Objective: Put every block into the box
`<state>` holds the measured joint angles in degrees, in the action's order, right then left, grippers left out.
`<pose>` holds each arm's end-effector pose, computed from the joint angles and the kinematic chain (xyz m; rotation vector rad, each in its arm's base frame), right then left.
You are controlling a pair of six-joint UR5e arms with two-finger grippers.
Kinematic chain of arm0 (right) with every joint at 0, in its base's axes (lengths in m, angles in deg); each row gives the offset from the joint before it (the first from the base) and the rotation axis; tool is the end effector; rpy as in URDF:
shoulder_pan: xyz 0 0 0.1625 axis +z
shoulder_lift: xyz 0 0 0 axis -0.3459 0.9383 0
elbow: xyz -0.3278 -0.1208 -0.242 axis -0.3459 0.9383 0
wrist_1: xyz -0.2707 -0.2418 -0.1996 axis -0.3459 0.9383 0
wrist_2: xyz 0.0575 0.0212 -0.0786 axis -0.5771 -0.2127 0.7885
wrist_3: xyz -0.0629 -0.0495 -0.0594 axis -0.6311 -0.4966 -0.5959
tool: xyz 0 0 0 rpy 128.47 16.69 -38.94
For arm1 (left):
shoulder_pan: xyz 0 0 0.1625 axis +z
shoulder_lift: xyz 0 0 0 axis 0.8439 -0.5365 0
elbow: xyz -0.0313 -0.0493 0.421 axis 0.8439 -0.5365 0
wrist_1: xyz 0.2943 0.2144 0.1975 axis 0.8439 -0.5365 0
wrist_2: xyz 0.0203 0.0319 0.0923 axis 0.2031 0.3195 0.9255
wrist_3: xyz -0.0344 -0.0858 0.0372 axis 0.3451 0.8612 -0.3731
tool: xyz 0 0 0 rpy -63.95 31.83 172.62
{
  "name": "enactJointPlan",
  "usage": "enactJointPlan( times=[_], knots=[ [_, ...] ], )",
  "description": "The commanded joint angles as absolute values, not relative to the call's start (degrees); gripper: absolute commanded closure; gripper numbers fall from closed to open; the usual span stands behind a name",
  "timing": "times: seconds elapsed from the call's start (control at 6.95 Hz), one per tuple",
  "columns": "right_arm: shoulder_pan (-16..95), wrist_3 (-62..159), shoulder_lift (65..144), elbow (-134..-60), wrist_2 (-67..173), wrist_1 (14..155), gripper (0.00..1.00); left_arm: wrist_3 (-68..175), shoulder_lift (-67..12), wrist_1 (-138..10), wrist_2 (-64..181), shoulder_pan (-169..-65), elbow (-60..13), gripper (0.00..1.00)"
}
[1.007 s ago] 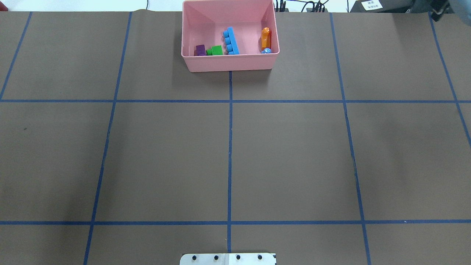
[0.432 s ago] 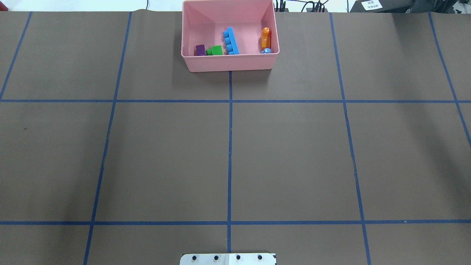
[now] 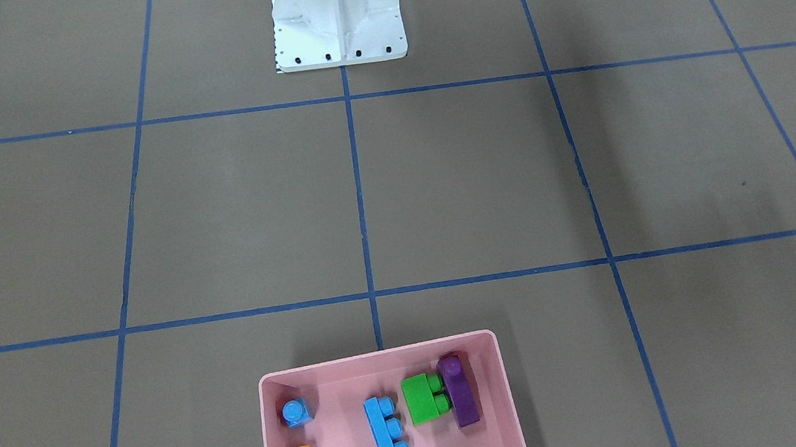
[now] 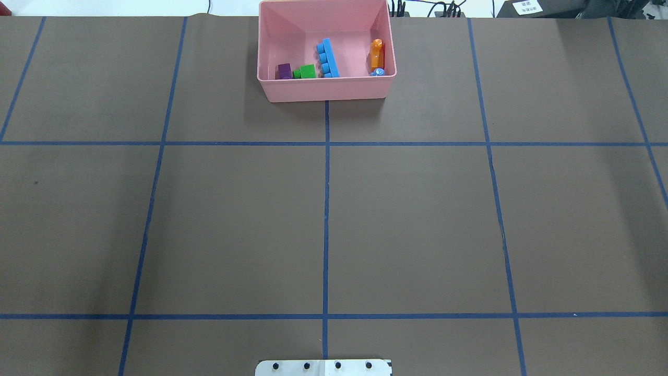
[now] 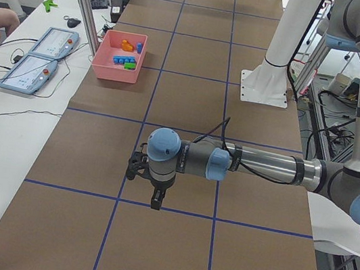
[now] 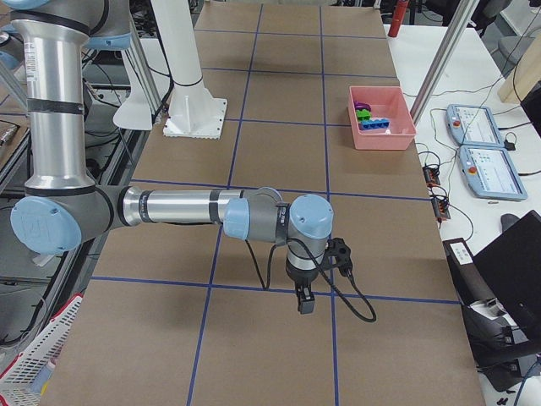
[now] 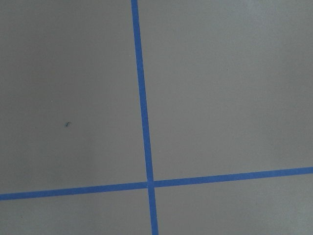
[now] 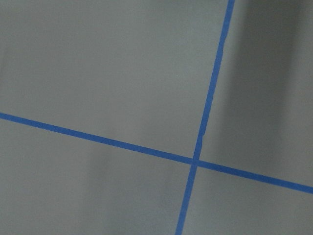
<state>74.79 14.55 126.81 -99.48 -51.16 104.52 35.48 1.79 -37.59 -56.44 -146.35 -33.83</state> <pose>0.1144 -0.4618 0.6513 0.0603 -0.6438 -0.1856 -0.0521 -0.4236 0.6342 0.0449 0.8129 0.0852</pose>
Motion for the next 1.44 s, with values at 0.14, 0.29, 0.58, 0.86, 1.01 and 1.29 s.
enactJointPlan(
  times=[0.14,0.29,0.58,0.86,1.01,1.29],
  knots=[
    [75.04,14.50,127.96,-99.65,-51.86,104.83,0.00,35.30,2.99,-37.77,-56.42,-146.41,-33.94,0.00],
    [75.04,14.41,127.79,-99.22,-51.61,105.09,0.00,35.21,3.09,-37.86,-56.68,-146.41,-34.03,0.00],
    [75.04,13.98,130.41,-100.34,-51.17,104.31,0.00,35.21,3.18,-37.86,-56.77,-146.32,-33.86,0.00],
    [75.04,14.05,131.48,-102.03,-50.91,104.48,0.00,35.21,3.18,-37.86,-56.77,-146.32,-33.85,0.00],
    [75.04,13.97,131.65,-102.37,-51.51,104.83,0.00,35.30,3.18,-37.86,-56.77,-146.32,-33.77,0.00],
    [74.86,14.06,131.48,-102.46,-51.87,105.01,0.00,35.47,3.18,-37.78,-56.77,-146.32,-33.77,0.00]
  ],
)
